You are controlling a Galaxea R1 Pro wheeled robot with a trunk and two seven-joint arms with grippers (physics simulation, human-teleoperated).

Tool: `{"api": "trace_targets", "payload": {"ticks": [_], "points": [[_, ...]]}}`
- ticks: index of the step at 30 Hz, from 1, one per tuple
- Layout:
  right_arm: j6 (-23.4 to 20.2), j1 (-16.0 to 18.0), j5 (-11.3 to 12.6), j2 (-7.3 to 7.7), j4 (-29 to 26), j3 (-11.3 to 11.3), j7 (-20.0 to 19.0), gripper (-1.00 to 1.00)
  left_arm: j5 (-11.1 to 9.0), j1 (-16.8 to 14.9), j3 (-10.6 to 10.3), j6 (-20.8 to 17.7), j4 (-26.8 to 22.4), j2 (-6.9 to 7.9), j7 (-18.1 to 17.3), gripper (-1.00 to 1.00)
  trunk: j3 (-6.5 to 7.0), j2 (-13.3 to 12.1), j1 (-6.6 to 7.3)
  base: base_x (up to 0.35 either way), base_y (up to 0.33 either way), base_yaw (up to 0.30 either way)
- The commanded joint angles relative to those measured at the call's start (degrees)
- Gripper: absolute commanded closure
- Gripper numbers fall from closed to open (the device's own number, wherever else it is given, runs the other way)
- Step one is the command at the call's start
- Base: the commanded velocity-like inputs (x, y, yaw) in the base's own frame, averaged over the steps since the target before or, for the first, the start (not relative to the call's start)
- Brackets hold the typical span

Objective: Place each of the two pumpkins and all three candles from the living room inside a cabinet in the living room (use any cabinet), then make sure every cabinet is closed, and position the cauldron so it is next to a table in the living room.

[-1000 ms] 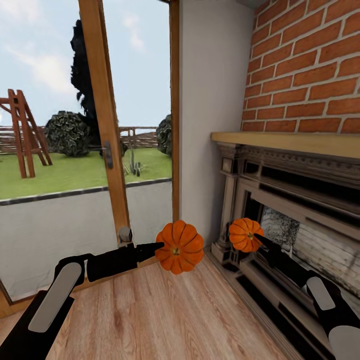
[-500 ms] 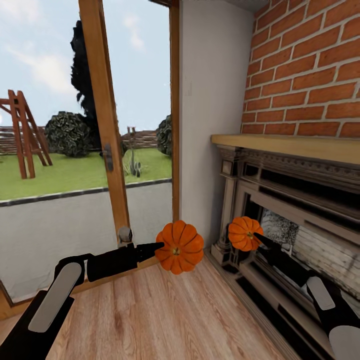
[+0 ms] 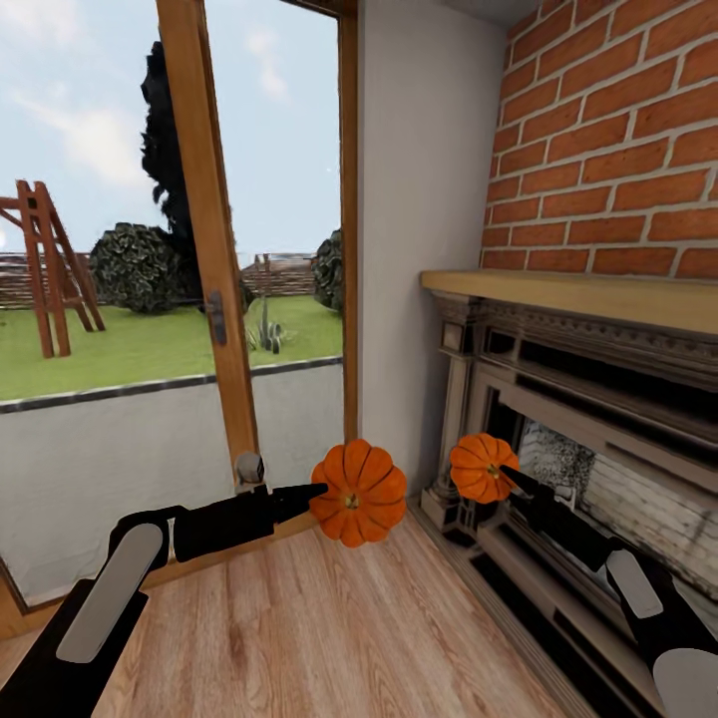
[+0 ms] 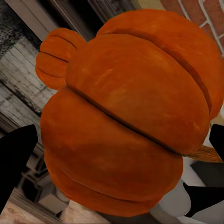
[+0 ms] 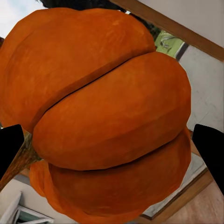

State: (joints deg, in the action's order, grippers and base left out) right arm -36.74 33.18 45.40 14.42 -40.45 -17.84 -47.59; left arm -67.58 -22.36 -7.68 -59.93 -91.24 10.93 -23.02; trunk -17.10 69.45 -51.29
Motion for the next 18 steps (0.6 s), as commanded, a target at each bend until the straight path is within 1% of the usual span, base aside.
{"api": "trace_targets", "payload": {"ticks": [1, 6, 18], "points": [[-0.38, 0.05, 0.21, 0.03, 0.02, -0.04, 0.01, 1.0, 0.34, -0.05, -0.02, -0.07, 0.01, 0.02, -0.45, 1.0, 0.11, -0.37, 0.23, 0.0, 0.0, 0.0], [-0.32, 0.05, 0.16, -0.01, 0.02, -0.17, 0.03, 1.0, 0.34, -0.05, -0.01, -0.07, 0.01, 0.01, -0.45, 1.0, 1.01, -2.38, 1.32, 0.0, 0.0, 0.0], [-0.26, 0.05, 0.28, -0.03, 0.02, -0.58, -0.04, 1.0, 0.34, -0.05, 0.03, -0.07, 0.01, 0.05, -0.45, 1.0, 1.01, -2.38, 1.32, -0.002, 0.001, 0.0]]}}
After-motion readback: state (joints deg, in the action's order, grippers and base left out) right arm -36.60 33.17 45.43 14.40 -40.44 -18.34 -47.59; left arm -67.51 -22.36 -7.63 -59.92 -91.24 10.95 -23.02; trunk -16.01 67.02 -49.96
